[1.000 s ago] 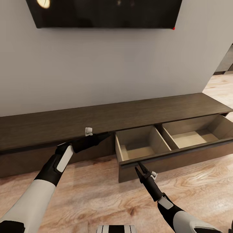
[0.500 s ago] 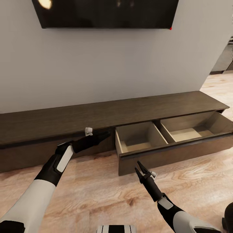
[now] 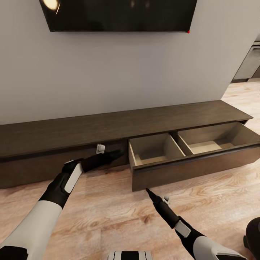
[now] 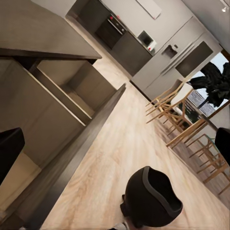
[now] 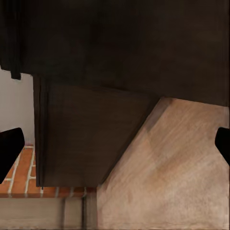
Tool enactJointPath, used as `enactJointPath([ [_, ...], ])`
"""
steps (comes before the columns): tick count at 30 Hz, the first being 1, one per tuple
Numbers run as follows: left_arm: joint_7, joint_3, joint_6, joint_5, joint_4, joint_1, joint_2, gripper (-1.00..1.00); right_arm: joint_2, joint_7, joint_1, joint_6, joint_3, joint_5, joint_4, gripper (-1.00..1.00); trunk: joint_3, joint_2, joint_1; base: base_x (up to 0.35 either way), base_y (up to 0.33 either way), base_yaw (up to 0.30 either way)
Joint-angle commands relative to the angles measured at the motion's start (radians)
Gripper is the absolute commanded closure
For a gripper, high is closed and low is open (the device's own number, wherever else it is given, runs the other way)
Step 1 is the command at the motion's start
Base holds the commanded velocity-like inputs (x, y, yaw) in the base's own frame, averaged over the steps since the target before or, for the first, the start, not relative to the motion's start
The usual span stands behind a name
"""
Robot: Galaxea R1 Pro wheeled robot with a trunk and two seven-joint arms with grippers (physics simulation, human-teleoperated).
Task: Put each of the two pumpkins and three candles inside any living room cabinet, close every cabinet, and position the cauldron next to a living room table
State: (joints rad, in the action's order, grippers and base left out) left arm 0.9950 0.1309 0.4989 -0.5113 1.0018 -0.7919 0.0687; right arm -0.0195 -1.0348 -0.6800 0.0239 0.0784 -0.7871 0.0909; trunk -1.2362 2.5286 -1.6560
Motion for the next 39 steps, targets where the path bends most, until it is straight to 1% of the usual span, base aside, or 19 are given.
enactJointPath([
  [1,-0.002,0.002,0.009,0.000,-0.012,0.000,0.001,-1.00,0.000,0.031,0.000,0.002,0.009,0.041,-0.001,-1.00,-0.001,0.000,0.000,-0.002,0.000,0.000],
  [2,-0.002,0.001,0.009,0.005,-0.019,0.000,0.001,-1.00,0.000,0.046,0.000,0.002,0.009,0.056,-0.001,-1.00,-0.001,0.000,0.000,-0.002,0.000,0.000],
  [3,-0.003,0.000,0.009,0.013,-0.031,-0.001,0.002,-1.00,0.001,0.071,0.000,0.001,0.009,0.081,-0.001,-1.00,-0.001,0.000,0.000,-0.001,0.000,0.000],
  [5,-0.005,-0.002,0.008,0.023,-0.046,0.000,0.003,-1.00,0.004,0.093,0.000,0.000,0.009,0.107,-0.001,-1.00,-0.001,0.000,0.000,0.000,0.000,0.000],
  [6,-0.006,-0.004,0.008,0.028,-0.056,-0.001,0.004,-1.00,0.005,0.102,0.000,-0.002,0.009,0.117,-0.001,-1.00,0.003,0.000,0.001,0.000,0.000,0.000],
  [8,-0.007,-0.005,0.008,0.032,-0.065,0.000,0.006,-1.00,0.007,0.109,0.000,-0.005,0.009,0.124,-0.001,-1.00,0.011,0.000,0.002,0.000,0.000,0.000],
  [10,-0.008,-0.006,0.007,0.038,-0.075,-0.001,0.015,-1.00,0.015,0.117,0.000,-0.007,0.009,0.131,-0.001,-1.00,0.019,-0.001,0.002,0.000,0.000,0.000],
  [12,-0.009,-0.008,0.008,0.040,-0.079,0.000,0.023,-1.00,0.028,0.125,0.000,-0.009,0.008,0.137,0.000,-1.00,0.026,-0.001,0.003,0.000,0.000,0.000],
  [14,-0.009,-0.009,0.008,0.042,-0.082,-0.001,0.034,-1.00,0.041,0.144,0.000,-0.009,0.004,0.155,0.000,-1.00,0.034,-0.002,0.004,0.000,0.000,0.000],
  [15,-0.010,-0.009,0.009,0.044,-0.083,-0.001,0.041,-1.00,0.048,0.162,0.000,-0.009,-0.001,0.179,0.000,-1.00,0.038,-0.002,0.005,0.000,0.000,0.000],
  [17,-0.011,-0.009,0.009,0.050,-0.084,-0.001,0.045,-1.00,0.056,0.174,0.000,-0.009,-0.005,0.216,0.000,-1.00,0.046,-0.002,0.006,0.000,0.000,0.000],
  [18,-0.013,-0.010,0.009,0.074,-0.088,-0.001,0.051,-1.00,0.076,0.193,0.000,-0.009,-0.010,0.323,0.003,-1.00,0.050,-0.003,0.006,0.000,0.000,0.000],
  [19,-0.014,-0.010,0.008,0.083,-0.093,-0.001,0.052,-1.00,0.081,0.198,0.000,-0.009,-0.010,0.355,0.003,-1.00,0.053,-0.003,0.007,0.000,0.000,0.000],
  [22,-0.016,-0.011,0.008,0.095,-0.107,-0.001,0.055,-1.00,0.091,0.205,0.000,-0.009,-0.011,0.395,0.005,-1.00,0.065,-0.004,0.008,0.000,0.000,0.000],
  [27,-0.017,-0.010,0.007,0.100,-0.118,-0.001,0.076,-1.00,0.101,0.207,0.000,-0.010,-0.012,0.413,0.006,-1.00,0.084,-0.005,0.010,0.000,0.000,0.000],
  [30,-0.018,-0.010,0.007,0.101,-0.125,-0.001,0.099,-1.00,0.104,0.213,0.000,-0.010,-0.012,0.416,0.006,-1.00,0.096,-0.006,0.011,0.000,0.000,0.000],
  [34,-0.021,-0.009,0.007,0.102,-0.131,-0.001,0.125,-1.00,0.104,0.242,0.000,-0.011,-0.014,0.418,0.005,-1.00,0.111,-0.006,0.013,0.000,0.000,0.000],
  [35,-0.036,-0.009,0.007,0.102,-0.146,-0.001,0.137,-1.00,0.104,0.246,0.000,-0.012,-0.014,0.419,0.004,-1.00,0.115,-0.007,0.014,0.000,0.000,0.000],
  [39,-0.063,-0.008,0.007,0.102,-0.177,-0.001,0.143,-1.00,0.109,0.250,0.000,-0.012,-0.013,0.419,0.004,-1.00,0.131,-0.008,0.016,0.000,0.000,0.000],
])
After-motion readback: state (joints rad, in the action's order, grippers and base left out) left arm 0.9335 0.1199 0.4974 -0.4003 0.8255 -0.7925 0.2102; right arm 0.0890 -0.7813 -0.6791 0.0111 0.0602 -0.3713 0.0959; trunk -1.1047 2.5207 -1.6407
